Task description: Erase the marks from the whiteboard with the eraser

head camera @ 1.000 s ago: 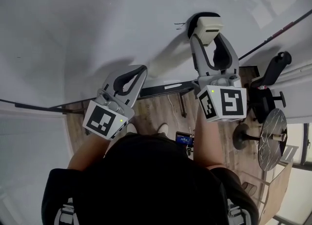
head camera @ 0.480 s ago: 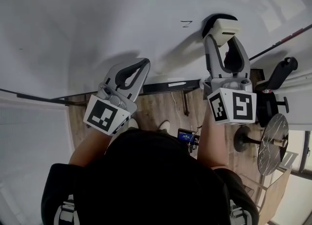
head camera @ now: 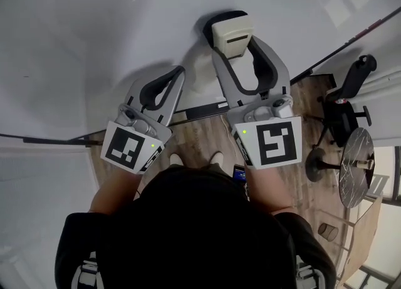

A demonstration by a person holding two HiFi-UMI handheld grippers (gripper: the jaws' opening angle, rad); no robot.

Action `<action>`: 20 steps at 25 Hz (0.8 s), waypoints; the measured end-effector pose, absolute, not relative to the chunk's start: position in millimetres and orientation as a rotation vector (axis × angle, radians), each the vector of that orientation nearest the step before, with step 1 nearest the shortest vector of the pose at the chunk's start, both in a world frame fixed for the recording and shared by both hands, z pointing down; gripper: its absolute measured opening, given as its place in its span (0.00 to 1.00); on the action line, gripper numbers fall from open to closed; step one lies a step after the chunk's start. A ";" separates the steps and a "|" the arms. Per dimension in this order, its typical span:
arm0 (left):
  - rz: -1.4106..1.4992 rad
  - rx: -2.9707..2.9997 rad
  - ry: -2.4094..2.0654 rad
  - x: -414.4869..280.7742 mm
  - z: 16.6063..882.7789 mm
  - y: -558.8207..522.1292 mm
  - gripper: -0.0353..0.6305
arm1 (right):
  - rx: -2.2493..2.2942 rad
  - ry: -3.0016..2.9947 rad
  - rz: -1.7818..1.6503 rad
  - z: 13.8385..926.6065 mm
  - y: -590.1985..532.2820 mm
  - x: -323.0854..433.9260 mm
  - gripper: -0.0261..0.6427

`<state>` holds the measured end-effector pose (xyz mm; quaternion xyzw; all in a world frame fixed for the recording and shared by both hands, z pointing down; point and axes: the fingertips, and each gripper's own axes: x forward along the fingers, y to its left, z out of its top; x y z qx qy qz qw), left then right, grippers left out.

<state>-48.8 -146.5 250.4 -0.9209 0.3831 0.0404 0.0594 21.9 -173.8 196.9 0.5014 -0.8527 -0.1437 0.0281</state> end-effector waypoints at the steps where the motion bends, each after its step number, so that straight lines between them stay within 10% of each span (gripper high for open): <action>1: 0.127 -2.790 1.155 -48.7 249.1 -144.7 0.06 | 1.555 -2.630 -0.449 195.0 -174.5 20.3 0.37; 20: 0.147 -2.825 1.103 -39.1 257.4 -155.0 0.06 | 1.951 -2.466 -0.269 205.8 -219.5 136.6 0.38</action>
